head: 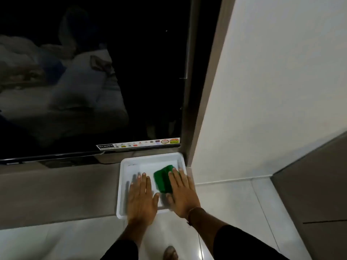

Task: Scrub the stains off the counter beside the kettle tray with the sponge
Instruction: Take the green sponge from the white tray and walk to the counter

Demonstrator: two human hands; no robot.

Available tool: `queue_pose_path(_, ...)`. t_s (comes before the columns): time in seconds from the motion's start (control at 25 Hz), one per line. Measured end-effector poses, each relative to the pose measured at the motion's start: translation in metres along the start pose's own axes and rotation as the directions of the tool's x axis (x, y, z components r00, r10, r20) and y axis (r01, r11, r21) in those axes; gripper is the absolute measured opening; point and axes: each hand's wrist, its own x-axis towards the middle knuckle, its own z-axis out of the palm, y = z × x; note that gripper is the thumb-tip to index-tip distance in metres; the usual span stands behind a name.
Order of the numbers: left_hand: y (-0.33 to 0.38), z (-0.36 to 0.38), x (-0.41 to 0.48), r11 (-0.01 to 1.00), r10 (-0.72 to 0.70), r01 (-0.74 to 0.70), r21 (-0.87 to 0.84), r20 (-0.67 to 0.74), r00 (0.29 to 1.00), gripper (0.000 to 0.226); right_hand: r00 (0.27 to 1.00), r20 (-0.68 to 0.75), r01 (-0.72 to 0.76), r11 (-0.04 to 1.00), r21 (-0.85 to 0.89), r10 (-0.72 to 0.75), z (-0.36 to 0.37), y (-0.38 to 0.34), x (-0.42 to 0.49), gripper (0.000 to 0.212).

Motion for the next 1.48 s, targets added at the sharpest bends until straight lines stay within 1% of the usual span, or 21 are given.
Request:
queue_pose_path(0.08,-0.021,0.006,0.009,0.997,-0.035,0.037,-0.061,0.025,0.999,0.084,0.996,0.082,0.027,1.000,-0.016,-0.025,0.009,-0.013,0.022,0.084)
queue_pose_path(0.12,-0.030,0.010,0.013,0.996,-0.034,0.034,-0.083,-0.001,0.999,0.083,0.992,0.126,0.017,0.999,-0.037,-0.012,0.011,-0.017,0.033,0.086)
queue_pose_path(0.2,-0.039,0.016,0.018,0.994,-0.005,0.000,-0.111,-0.045,0.999,0.080,0.983,0.183,0.023,0.997,-0.074,-0.009,0.014,-0.020,0.053,0.088)
queue_pose_path(0.32,-0.046,0.021,0.023,0.989,0.028,-0.036,-0.147,-0.054,0.998,0.077,0.959,0.279,0.101,0.982,-0.158,-0.053,0.026,-0.017,0.066,0.095)
queue_pose_path(0.4,-0.052,0.025,0.027,0.989,0.023,-0.030,-0.148,-0.050,0.999,0.075,0.949,0.311,0.106,0.983,-0.152,-0.054,0.032,-0.013,0.070,0.094)
queue_pose_path(0.56,-0.056,0.031,0.027,0.990,0.017,-0.024,-0.139,-0.049,0.999,0.074,0.958,0.279,0.114,0.976,-0.187,-0.058,0.044,-0.010,0.074,0.066)
queue_pose_path(0.64,-0.055,0.032,0.026,0.990,0.020,-0.027,-0.137,-0.051,0.998,0.074,0.964,0.256,0.121,0.972,-0.201,-0.067,0.045,-0.007,0.074,0.061)
queue_pose_path(0.76,-0.050,0.026,0.020,0.996,0.025,-0.027,-0.084,-0.028,0.999,0.077,0.975,0.190,0.150,0.972,-0.180,-0.115,0.037,-0.009,0.066,0.063)
queue_pose_path(0.88,-0.036,0.009,0.015,0.999,0.028,-0.028,-0.017,-0.019,0.999,0.082,0.976,0.027,0.216,0.961,-0.174,-0.215,0.013,-0.012,0.049,0.074)
queue_pose_path(0.92,-0.026,0.001,0.013,0.999,0.037,-0.038,-0.017,-0.025,0.999,0.083,0.970,-0.029,0.231,0.955,-0.187,-0.240,0.002,-0.010,0.041,0.078)
queue_pose_path(1.0,0.003,-0.014,0.012,0.996,0.089,-0.090,-0.007,-0.054,0.995,0.081,0.967,-0.119,0.197,0.958,-0.208,-0.224,-0.024,0.003,0.020,0.083)
queue_pose_path(1.12,0.068,-0.033,0.014,0.974,0.227,-0.226,0.020,-0.058,0.972,0.079,0.962,-0.244,0.074,0.977,-0.201,-0.124,-0.067,0.050,-0.023,0.076)
queue_pose_path(1.2,0.115,-0.040,0.018,0.951,0.309,-0.308,0.019,-0.062,0.949,0.080,0.951,-0.303,-0.006,0.978,-0.208,-0.058,-0.091,0.093,-0.053,0.081)
queue_pose_path(1.28,0.180,-0.042,0.016,0.913,0.407,-0.407,0.024,-0.074,0.910,0.079,0.936,-0.350,-0.124,0.970,-0.211,0.044,-0.116,0.149,-0.095,0.089)
queue_pose_path(1.4,0.291,-0.041,0.007,0.844,0.533,-0.536,-0.010,-0.091,0.841,0.082,0.896,-0.400,-0.286,0.941,-0.181,0.195,-0.155,0.237,-0.165,0.092)
queue_pose_path(1.48,0.370,-0.038,-0.006,0.787,0.611,-0.617,-0.015,-0.113,0.783,0.087,0.856,-0.436,-0.385,0.906,-0.176,0.279,-0.176,0.291,-0.216,0.093)
